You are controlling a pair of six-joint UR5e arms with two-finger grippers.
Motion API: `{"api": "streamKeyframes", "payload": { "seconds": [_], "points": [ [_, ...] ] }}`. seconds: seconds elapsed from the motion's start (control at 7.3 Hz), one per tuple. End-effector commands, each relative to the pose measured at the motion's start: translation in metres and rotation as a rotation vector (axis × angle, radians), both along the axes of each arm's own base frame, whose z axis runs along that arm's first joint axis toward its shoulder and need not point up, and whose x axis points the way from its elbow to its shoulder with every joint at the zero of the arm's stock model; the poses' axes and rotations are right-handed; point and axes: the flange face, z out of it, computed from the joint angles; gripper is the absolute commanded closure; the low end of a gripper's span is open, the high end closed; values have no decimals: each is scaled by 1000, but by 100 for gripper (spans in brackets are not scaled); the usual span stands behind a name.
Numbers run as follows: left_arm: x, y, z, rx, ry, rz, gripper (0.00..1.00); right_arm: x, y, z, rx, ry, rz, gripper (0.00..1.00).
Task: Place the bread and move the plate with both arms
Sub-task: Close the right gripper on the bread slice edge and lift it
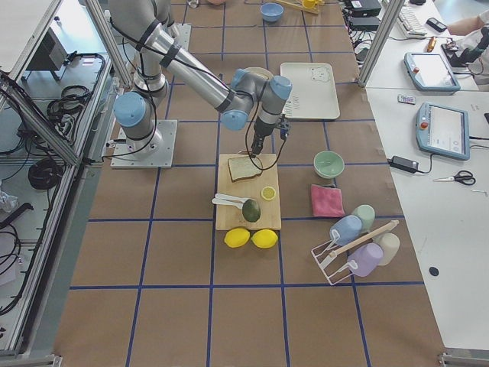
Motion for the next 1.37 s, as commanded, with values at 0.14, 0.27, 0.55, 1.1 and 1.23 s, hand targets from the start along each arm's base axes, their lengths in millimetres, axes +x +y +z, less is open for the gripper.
{"api": "streamKeyframes", "payload": {
  "seconds": [0.14, 0.27, 0.55, 1.1, 1.23],
  "points": [
    [0, 0, 0, 0, -1, 1, 0, -12, -3, -12, 7, -9, 8, 42],
    [1, 0, 0, -2, 2, 3, 0, -16, -2, -14, 12, -13, 12, 44],
    [0, 0, 0, 0, 0, 1, 0, -20, -3, -19, 17, -17, 4, 54],
    [1, 0, 0, 0, 0, 1, 0, -19, -4, -19, 18, -24, 4, 100],
    [0, 0, 0, 0, 0, 1, 0, -20, -4, -11, 12, -16, 7, 100]
  ]
}}
